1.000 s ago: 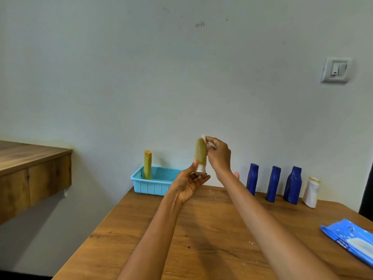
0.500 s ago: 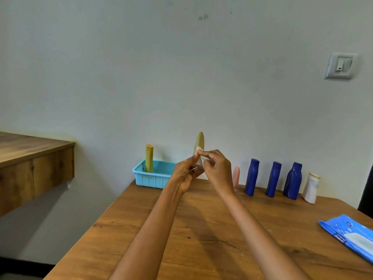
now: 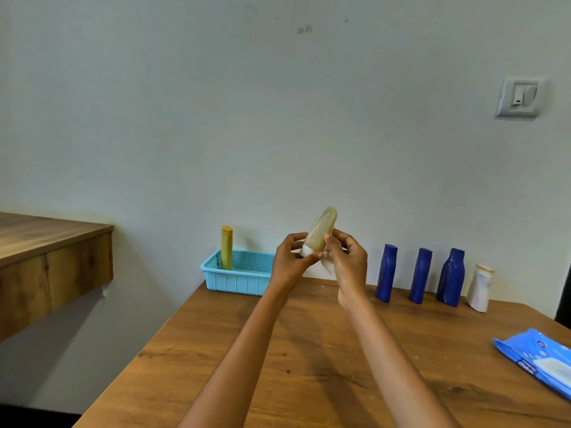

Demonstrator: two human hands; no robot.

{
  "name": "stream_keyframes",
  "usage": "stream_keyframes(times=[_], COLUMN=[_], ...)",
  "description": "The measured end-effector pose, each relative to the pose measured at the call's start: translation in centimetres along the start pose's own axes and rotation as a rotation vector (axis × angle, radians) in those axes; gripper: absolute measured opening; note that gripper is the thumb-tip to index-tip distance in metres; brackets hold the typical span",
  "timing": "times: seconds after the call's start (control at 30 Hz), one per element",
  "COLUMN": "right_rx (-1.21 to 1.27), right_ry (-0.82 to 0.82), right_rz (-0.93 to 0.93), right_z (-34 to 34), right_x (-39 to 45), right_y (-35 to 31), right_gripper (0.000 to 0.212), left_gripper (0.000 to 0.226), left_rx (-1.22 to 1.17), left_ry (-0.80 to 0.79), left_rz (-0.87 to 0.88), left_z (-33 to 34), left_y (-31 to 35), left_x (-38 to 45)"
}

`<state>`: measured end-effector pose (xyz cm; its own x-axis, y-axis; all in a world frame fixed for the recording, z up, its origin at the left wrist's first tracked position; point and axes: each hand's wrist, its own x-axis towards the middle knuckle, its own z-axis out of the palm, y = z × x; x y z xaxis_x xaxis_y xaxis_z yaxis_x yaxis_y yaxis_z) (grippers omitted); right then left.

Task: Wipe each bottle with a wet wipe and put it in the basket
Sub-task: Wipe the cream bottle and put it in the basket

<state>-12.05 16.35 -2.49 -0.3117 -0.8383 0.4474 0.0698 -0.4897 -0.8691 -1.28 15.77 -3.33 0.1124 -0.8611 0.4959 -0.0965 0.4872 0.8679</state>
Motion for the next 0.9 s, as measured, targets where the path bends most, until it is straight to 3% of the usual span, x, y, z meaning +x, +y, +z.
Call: stream_keyframes(times=[0.23, 0.33, 0.47, 0.57, 0.67, 0.77, 0.9], right_rx=[0.124, 0.19, 0.37, 0.359, 0.225, 0.019, -0.191], right_ry=[0.056, 0.07, 0.033, 0.07, 0.182, 0.261, 0.134], right_rz=[0.032, 0.162, 0.384, 0.432, 0.388, 0.202, -0.098], right_z=[-0.9, -1.1, -1.7, -1.4, -1.1, -1.6, -1.1], right_x=[0.3, 1.0, 1.4, 1.5, 1.7, 1.6, 0.6], right_y=[-0.2, 0.2, 0.5, 1.6, 2.8, 1.8, -0.3], right_gripper=[0.029, 0.033, 0.009, 0.022, 0.02, 0.027, 0.03], left_gripper=[0.057, 0.063, 0.064, 0.06, 0.061, 0.067, 0.068], left_rx=[0.105, 0.105, 0.011, -0.071, -0.057, 0.012, 0.088], left_ry=[0.051, 0.051, 0.077, 0.137, 0.175, 0.166, 0.172], left_rz=[0.094, 0.131, 0.06, 0.011, 0.007, 0.038, 0.102], left_z=[0.8, 0.6, -0.1, -0.5, -1.1, -1.6, -1.2], left_y=[-0.3, -0.6, -0.9, -1.1, -1.7, -2.4, -2.7], left_x=[-0.3, -0.4, 0.3, 0.7, 0.7, 0.6, 0.4])
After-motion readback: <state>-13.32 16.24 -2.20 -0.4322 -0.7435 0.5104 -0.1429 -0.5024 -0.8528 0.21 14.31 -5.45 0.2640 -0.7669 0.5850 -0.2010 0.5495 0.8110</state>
